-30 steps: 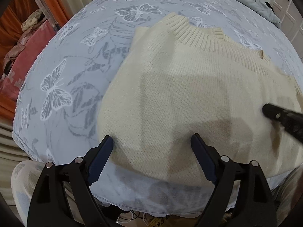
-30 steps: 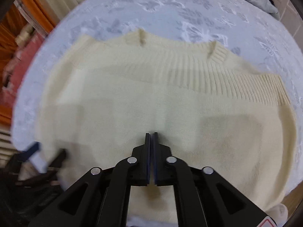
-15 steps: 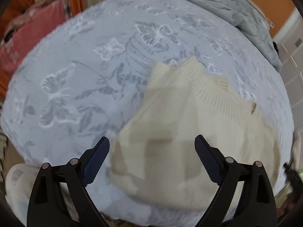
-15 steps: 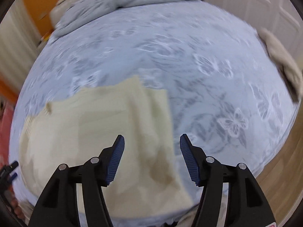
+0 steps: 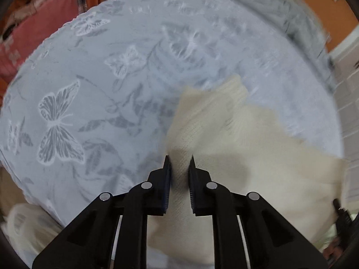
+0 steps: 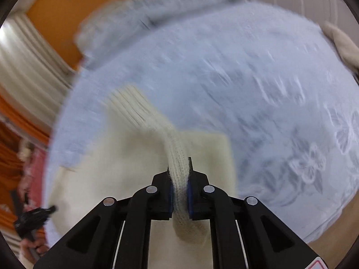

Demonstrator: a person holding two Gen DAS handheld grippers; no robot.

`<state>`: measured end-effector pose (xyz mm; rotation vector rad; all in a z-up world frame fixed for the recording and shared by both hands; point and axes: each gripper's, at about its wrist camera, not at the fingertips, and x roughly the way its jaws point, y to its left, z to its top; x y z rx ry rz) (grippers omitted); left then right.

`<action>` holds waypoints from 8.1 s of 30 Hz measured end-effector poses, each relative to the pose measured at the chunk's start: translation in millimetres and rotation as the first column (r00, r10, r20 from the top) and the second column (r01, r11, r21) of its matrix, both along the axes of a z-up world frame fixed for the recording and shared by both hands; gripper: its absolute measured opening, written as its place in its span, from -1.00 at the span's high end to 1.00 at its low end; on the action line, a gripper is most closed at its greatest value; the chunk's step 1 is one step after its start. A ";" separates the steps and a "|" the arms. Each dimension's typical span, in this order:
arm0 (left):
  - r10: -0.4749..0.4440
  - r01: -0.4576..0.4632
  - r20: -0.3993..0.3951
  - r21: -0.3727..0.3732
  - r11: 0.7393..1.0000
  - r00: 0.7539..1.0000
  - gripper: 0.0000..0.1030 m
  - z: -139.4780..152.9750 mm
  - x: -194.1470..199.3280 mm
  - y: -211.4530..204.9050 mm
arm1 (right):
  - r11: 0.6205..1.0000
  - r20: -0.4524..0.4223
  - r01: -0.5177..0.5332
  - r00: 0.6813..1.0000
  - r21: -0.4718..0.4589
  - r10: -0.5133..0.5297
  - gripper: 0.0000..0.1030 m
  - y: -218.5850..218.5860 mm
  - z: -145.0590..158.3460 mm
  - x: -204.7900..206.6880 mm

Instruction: Fold small clothes

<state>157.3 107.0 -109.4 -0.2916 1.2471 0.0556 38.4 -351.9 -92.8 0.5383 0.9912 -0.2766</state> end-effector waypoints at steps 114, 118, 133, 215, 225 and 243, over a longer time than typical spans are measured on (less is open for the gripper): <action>-0.703 0.696 0.271 0.139 0.704 0.657 -0.52 58.1 -196.2 -252.4 | 0.969 0.055 -0.022 0.998 0.247 0.008 -0.36 -3.4 15.6 -146.1; -0.666 0.620 0.278 0.244 0.746 0.692 -0.71 67.3 -205.4 -212.7 | 0.928 0.077 -0.124 0.992 0.351 0.104 -0.59 22.0 8.8 -101.3; -0.529 0.478 0.155 0.275 0.834 0.834 -0.71 45.9 -195.1 -155.0 | 0.895 -0.120 -0.231 0.948 0.381 0.295 0.62 125.3 -23.2 -3.9; -0.466 0.445 0.140 0.156 0.882 0.874 -0.35 52.9 -156.3 -171.7 | 0.936 -0.061 -0.312 0.943 0.165 0.326 1.00 80.5 10.8 14.5; -0.460 0.444 0.111 0.142 0.885 0.881 -0.35 41.0 -149.3 -179.3 | 0.970 -0.253 -0.219 0.937 0.106 0.240 1.00 53.0 -47.3 -44.1; -0.550 0.521 0.104 0.215 0.826 0.829 -0.35 34.5 -126.7 -245.3 | 0.985 -0.073 -0.159 0.984 0.067 0.164 0.80 -22.9 -0.1 27.7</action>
